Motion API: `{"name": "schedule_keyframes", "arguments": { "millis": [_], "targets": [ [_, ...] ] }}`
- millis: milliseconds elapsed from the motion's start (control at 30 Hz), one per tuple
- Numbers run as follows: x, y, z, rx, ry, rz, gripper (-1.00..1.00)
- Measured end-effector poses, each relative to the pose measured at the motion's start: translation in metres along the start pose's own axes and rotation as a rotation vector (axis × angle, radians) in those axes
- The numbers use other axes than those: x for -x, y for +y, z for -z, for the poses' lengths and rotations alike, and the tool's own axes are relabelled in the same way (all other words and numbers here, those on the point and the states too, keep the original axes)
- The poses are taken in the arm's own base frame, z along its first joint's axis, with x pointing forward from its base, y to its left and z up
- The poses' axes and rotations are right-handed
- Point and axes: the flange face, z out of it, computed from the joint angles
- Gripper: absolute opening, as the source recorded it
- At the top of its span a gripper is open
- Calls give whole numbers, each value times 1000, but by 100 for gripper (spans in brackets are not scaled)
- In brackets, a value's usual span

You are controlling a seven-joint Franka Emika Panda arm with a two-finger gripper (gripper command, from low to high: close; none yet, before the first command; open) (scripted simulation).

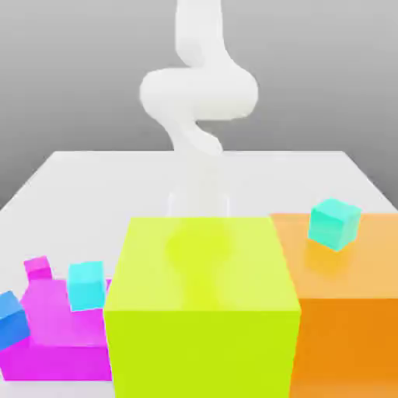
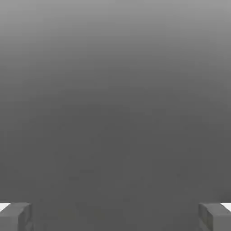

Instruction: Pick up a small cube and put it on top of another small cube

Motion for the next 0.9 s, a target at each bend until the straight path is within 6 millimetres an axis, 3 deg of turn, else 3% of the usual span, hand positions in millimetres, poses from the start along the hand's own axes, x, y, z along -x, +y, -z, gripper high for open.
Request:
{"name": "schedule_keyframes", "arguments": {
  "millis": [233,467,667,900],
  "targets": [
    [-43,74,-104,190,27,-459,0],
    [-69,179,-183,362,93,-920,0],
    [-73,283,-230,499,179,-1320,0],
    [-50,408,-260,651,317,-1791,0]
  ]
}}
